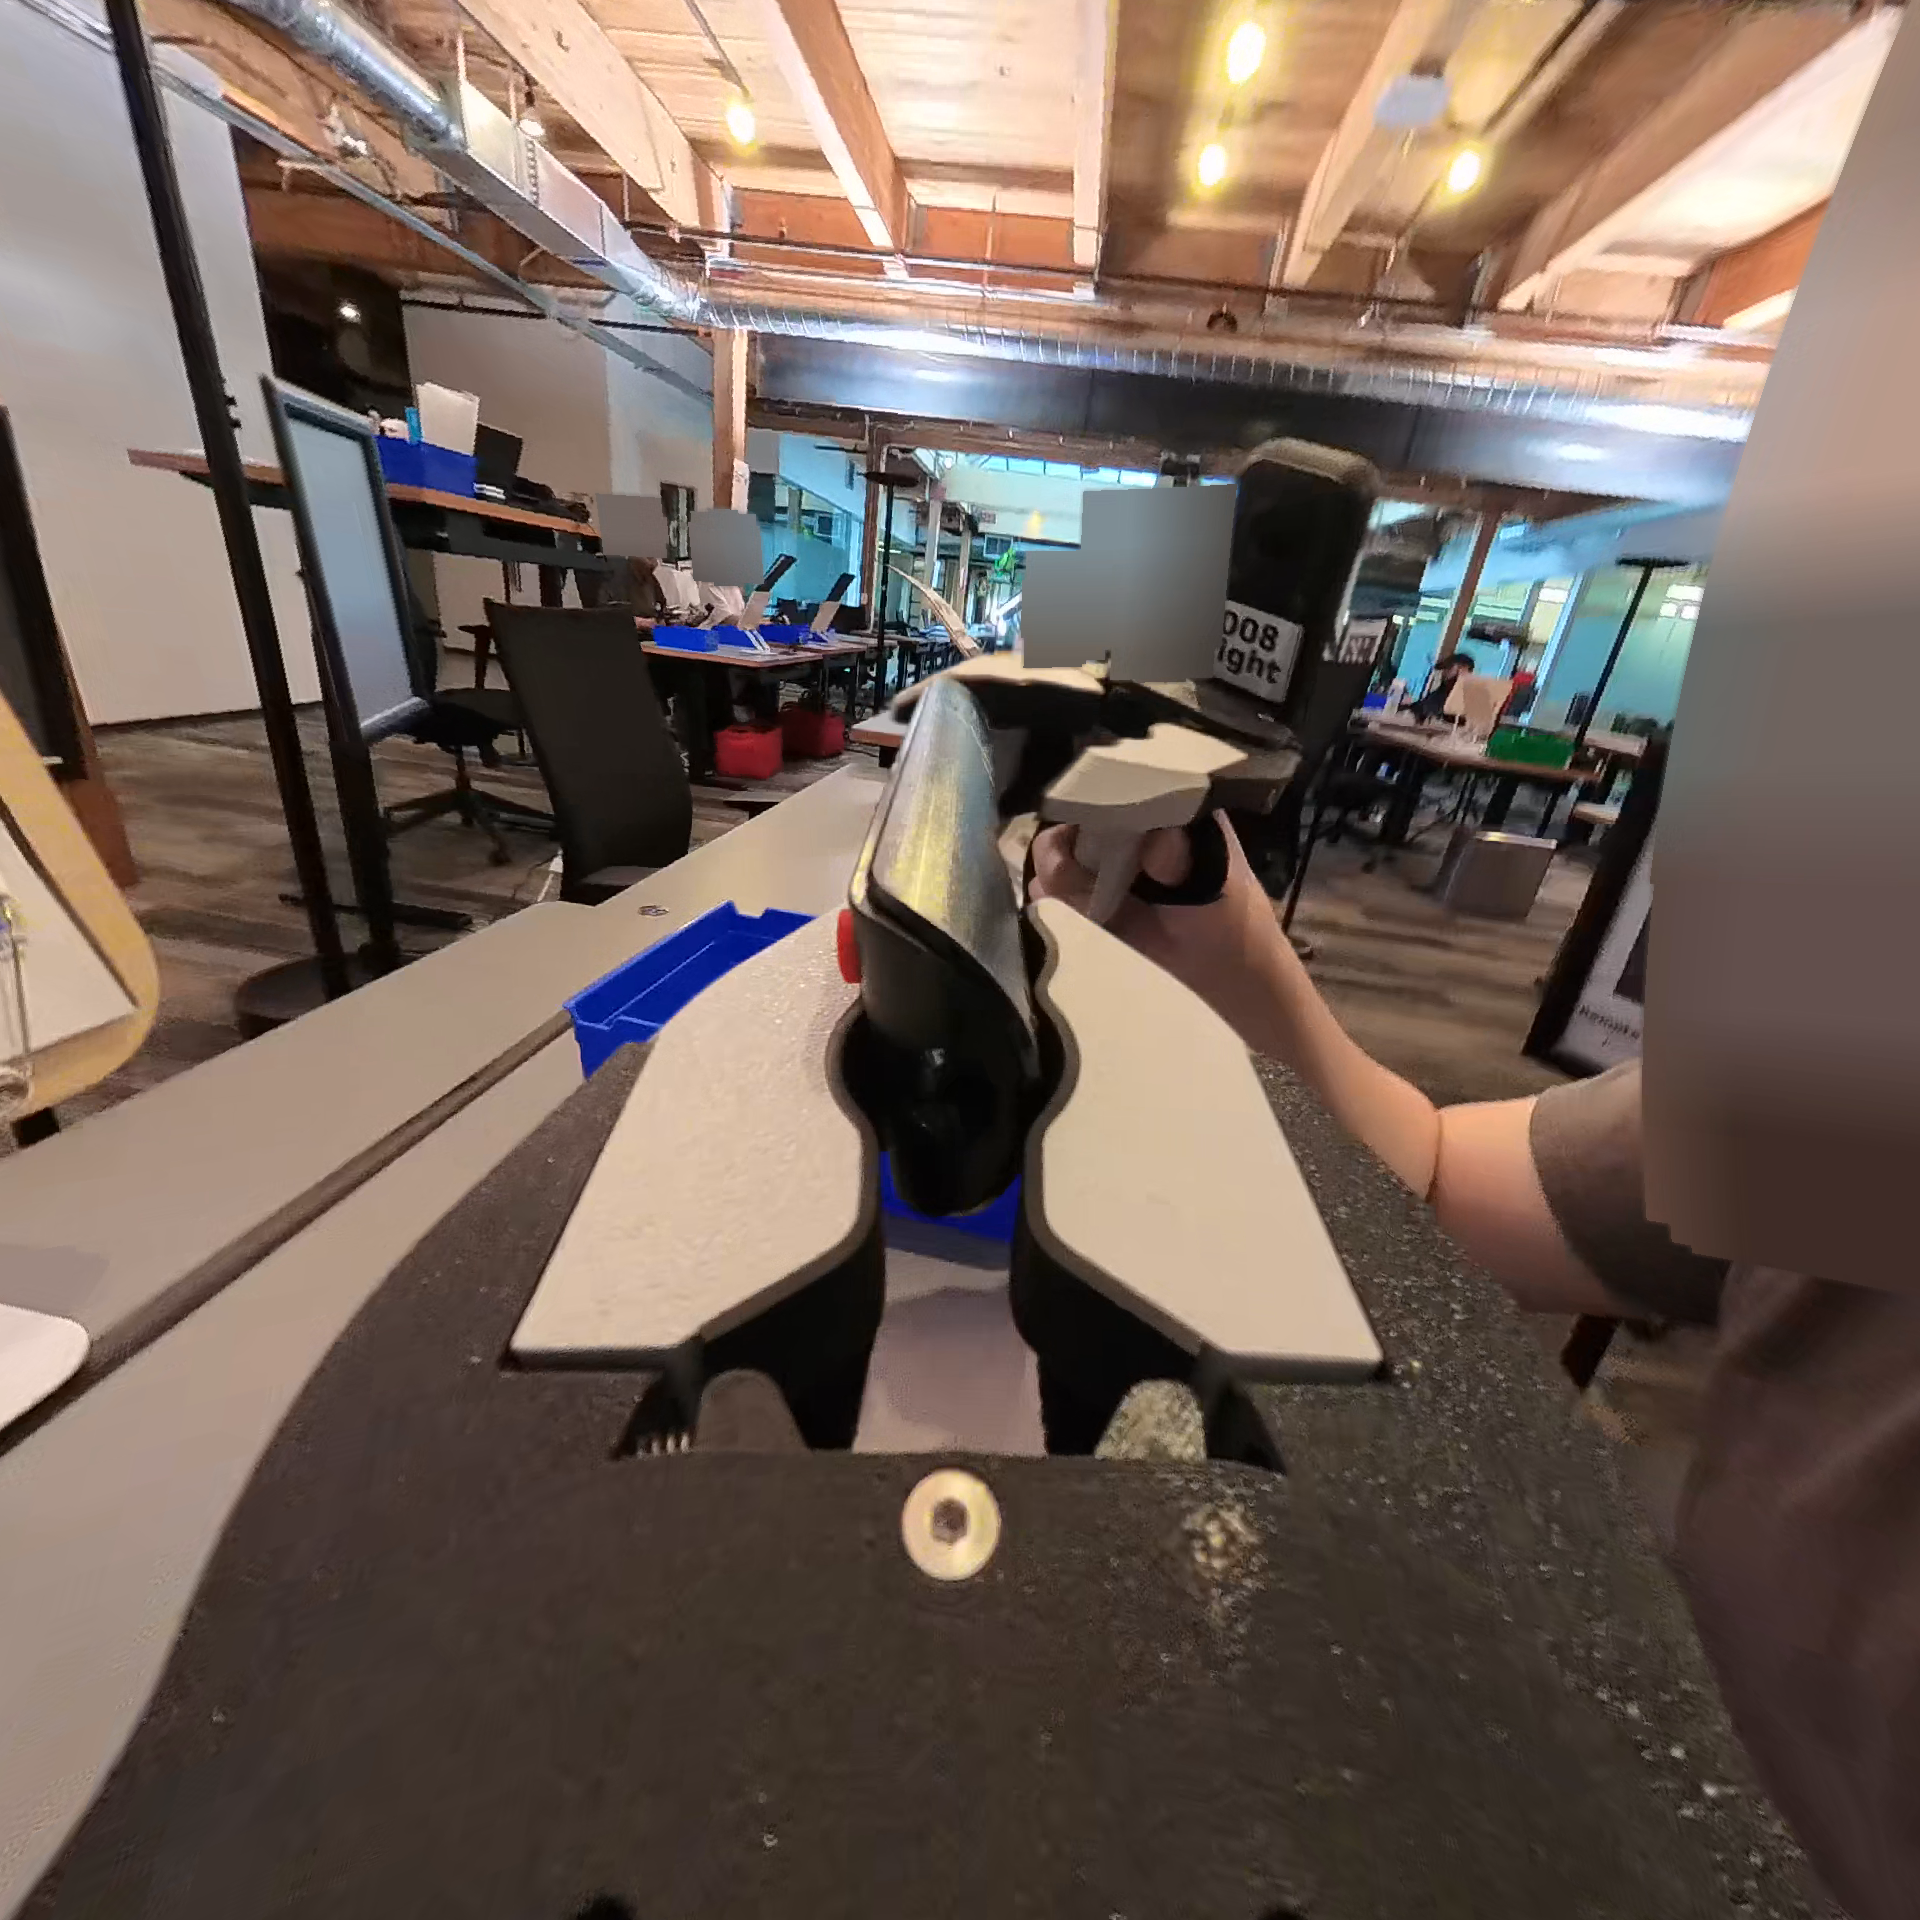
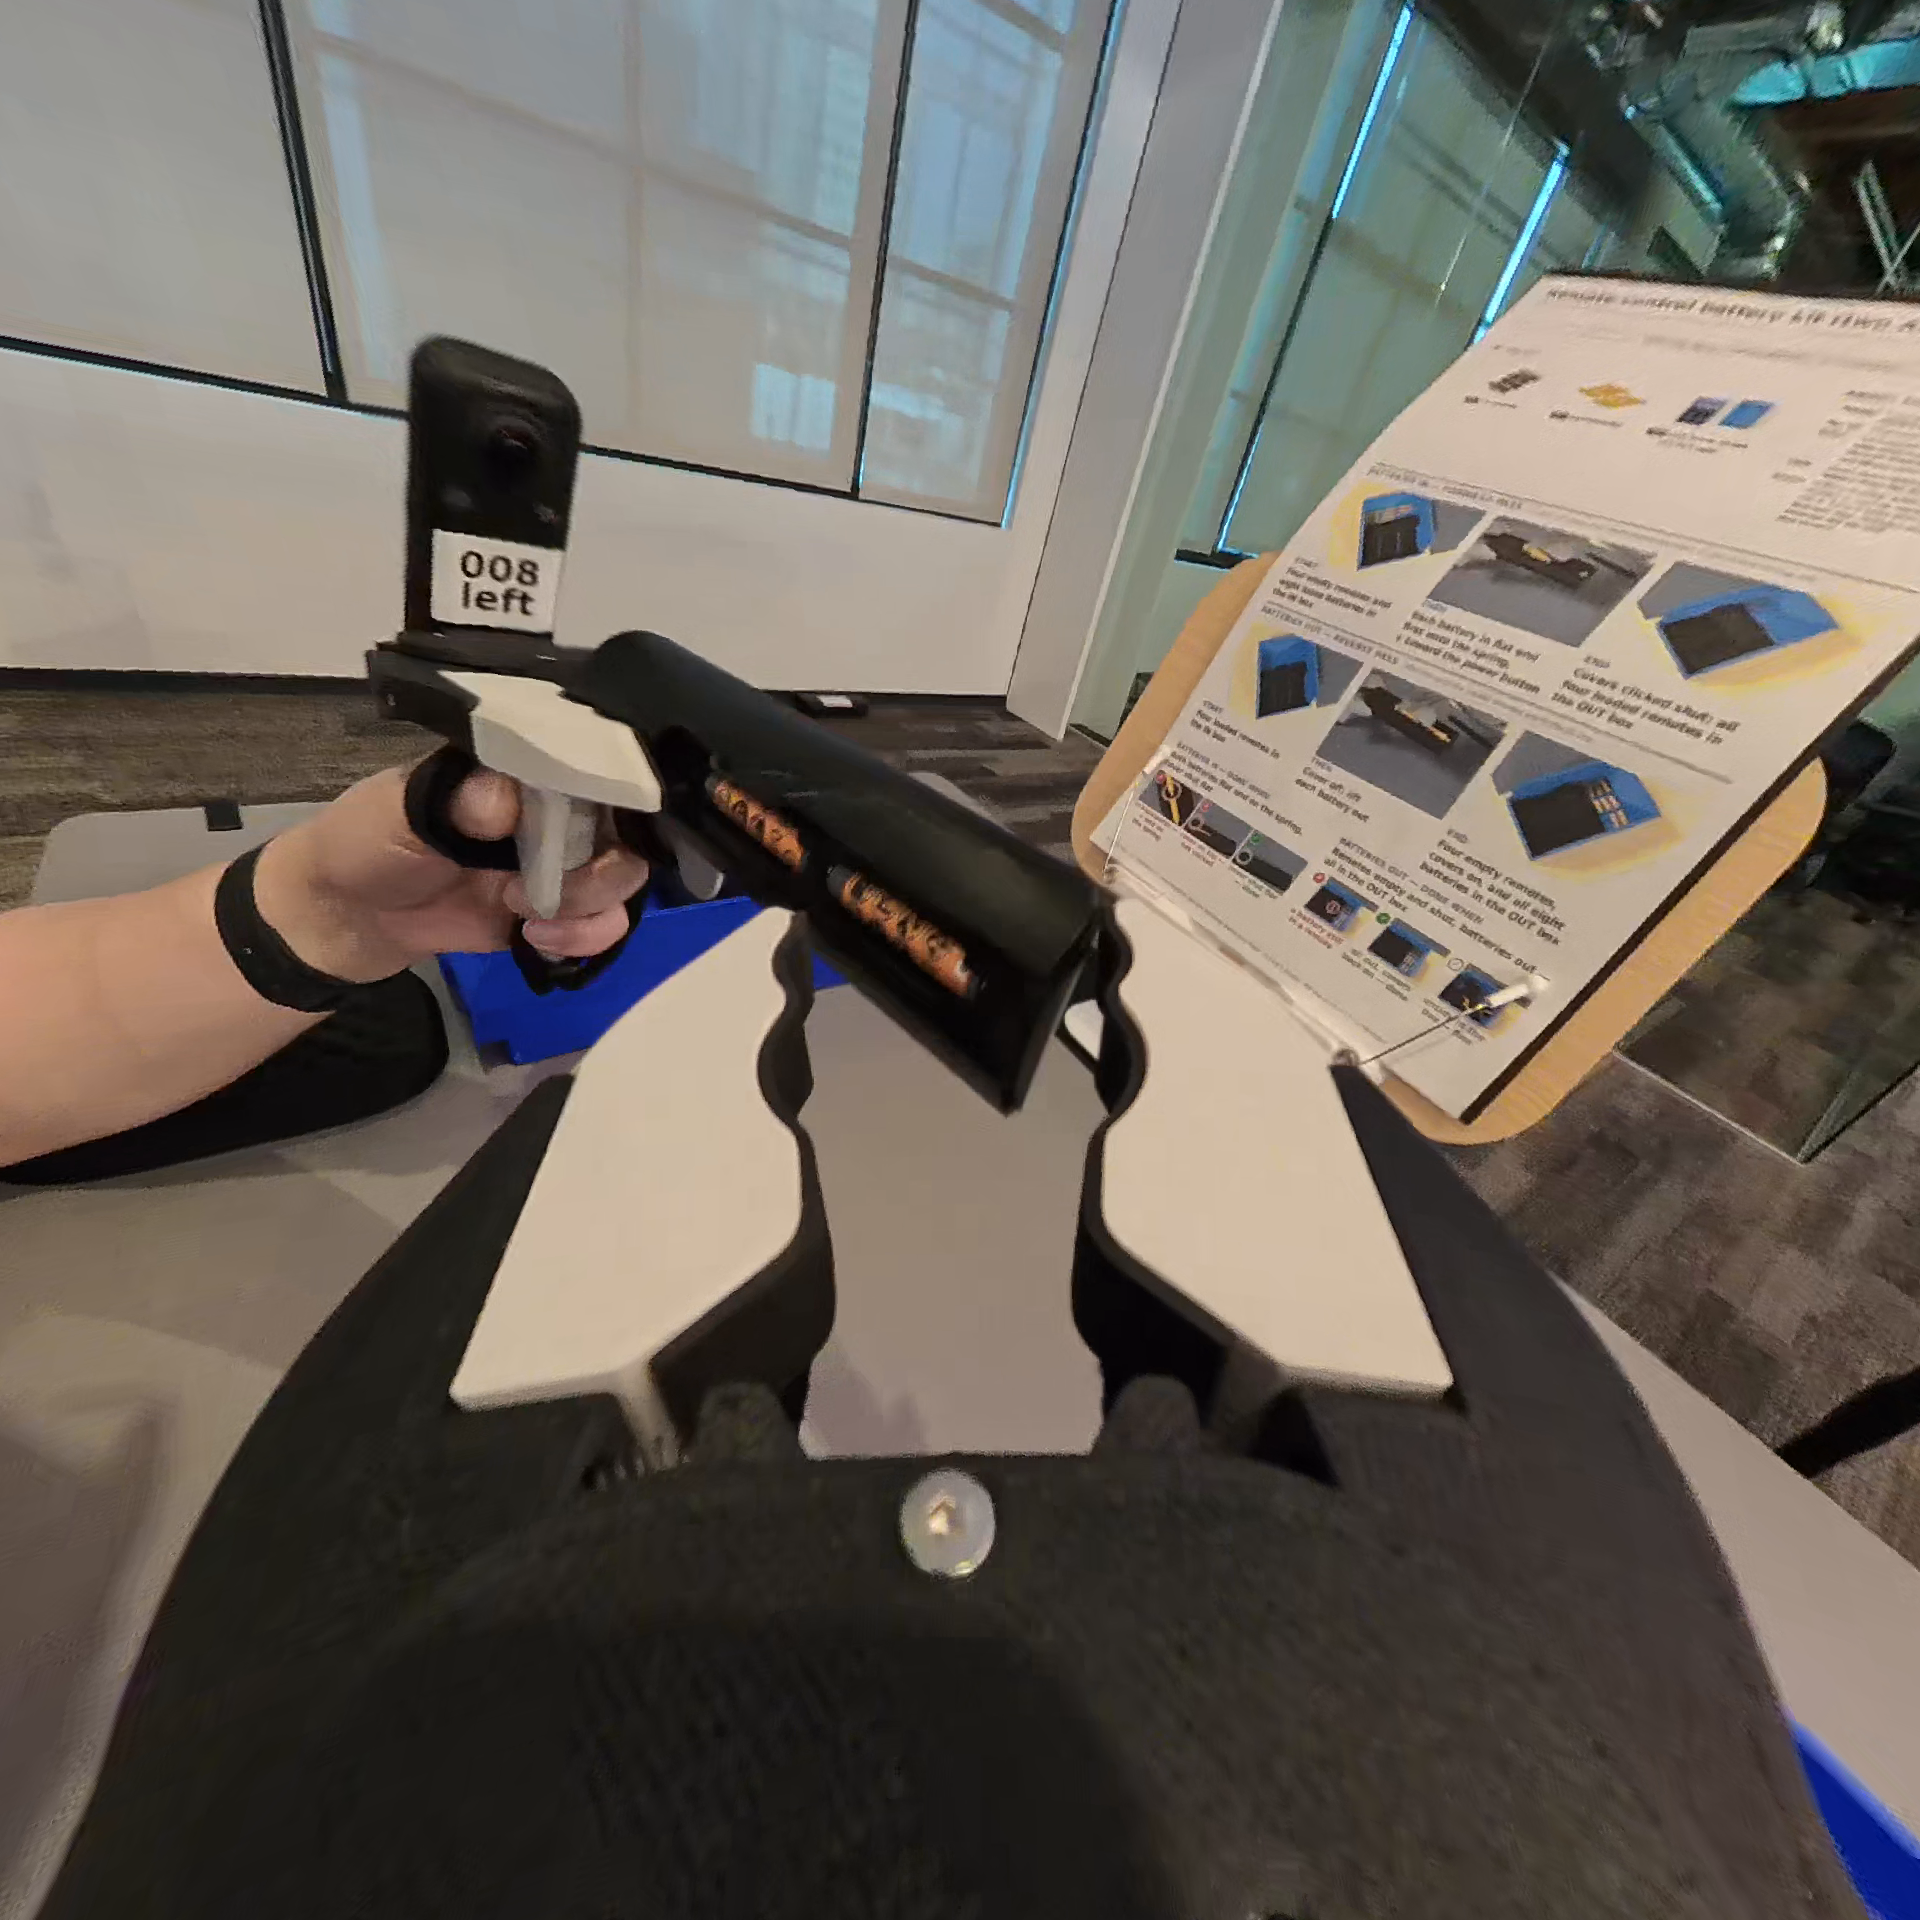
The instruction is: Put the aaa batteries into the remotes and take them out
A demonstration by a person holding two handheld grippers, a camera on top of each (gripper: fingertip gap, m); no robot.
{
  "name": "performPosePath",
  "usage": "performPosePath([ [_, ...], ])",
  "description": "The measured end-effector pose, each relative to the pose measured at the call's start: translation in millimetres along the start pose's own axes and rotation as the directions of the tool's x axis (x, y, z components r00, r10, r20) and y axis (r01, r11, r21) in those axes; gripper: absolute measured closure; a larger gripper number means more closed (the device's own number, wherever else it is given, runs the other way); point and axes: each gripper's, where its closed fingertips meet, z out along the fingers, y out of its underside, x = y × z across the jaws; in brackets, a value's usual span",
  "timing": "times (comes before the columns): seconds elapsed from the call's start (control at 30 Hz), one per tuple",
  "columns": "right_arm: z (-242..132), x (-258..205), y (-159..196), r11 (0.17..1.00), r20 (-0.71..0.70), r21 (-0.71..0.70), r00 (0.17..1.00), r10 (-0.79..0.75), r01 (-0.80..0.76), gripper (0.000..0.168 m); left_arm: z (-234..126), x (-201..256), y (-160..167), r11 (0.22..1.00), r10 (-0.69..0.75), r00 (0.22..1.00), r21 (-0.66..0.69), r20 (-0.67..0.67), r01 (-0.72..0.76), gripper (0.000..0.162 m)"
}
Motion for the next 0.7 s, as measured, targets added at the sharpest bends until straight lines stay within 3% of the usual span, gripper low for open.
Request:
performPosePath([
  [0.33,-10,-6,-18,0.988,-0.104,0.008,0.983,-0.153,0.155,0.117,-12,-8,-14,0.966,-0.237,0.968,0.084,-0.084,0.244,0.138],
  [0.5,-3,-15,-18,0.978,-0.166,-0.02,0.964,-0.208,0.208,0.117,-11,-16,-10,0.984,-0.163,0.986,0.071,0.026,0.161,0.138],
  [0.7,14,-6,11,0.931,-0.259,-0.204,0.9,-0.351,0.304,0.116,-5,-15,-3,0.996,-0.091,0.99,0.033,0.106,0.088,0.138],
])
